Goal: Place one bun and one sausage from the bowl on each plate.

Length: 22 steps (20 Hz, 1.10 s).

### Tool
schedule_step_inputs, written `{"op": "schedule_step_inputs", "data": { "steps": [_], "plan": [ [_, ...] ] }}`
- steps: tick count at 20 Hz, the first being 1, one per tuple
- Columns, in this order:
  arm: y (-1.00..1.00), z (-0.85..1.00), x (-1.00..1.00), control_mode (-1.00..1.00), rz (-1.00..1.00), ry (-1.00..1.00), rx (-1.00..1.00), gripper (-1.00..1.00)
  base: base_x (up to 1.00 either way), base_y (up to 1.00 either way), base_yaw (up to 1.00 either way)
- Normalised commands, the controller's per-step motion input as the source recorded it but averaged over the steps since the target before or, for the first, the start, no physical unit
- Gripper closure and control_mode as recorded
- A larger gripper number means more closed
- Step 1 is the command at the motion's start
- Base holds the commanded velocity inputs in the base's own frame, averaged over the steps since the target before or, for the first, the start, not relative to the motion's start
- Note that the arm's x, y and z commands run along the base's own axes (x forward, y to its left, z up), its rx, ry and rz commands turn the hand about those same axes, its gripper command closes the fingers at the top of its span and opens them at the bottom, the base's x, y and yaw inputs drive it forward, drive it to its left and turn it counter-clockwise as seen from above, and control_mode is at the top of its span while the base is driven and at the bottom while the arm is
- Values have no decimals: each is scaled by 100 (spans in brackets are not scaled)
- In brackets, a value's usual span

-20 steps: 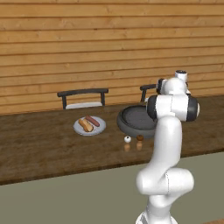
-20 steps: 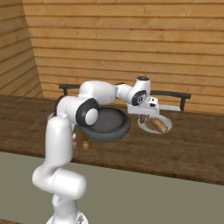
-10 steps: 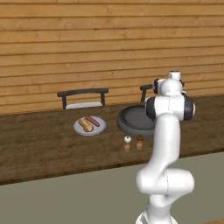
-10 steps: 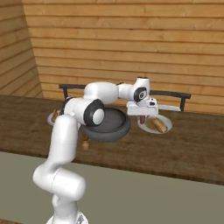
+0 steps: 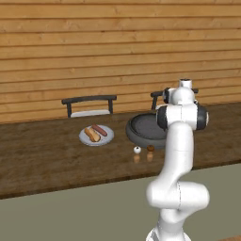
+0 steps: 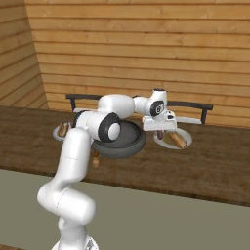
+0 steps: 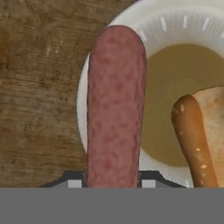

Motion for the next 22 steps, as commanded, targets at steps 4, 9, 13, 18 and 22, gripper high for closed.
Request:
{"op": "schedule_step_inputs", "data": {
  "steps": [4,9,13,18,22],
  "plan": [
    [-27,0,24,-100,3,0,0,100,0,0,0],
    [-45,0,1,-100,0,-1,0,100,0,0,0],
    [-6,0,4,-100,0,0,0,100,0,0,0],
    [1,0,31,-100,1,0,0,-100,0,0,0],
    [1,1,19,-100,1,0,0,-100,0,0,0]
  ]
}}
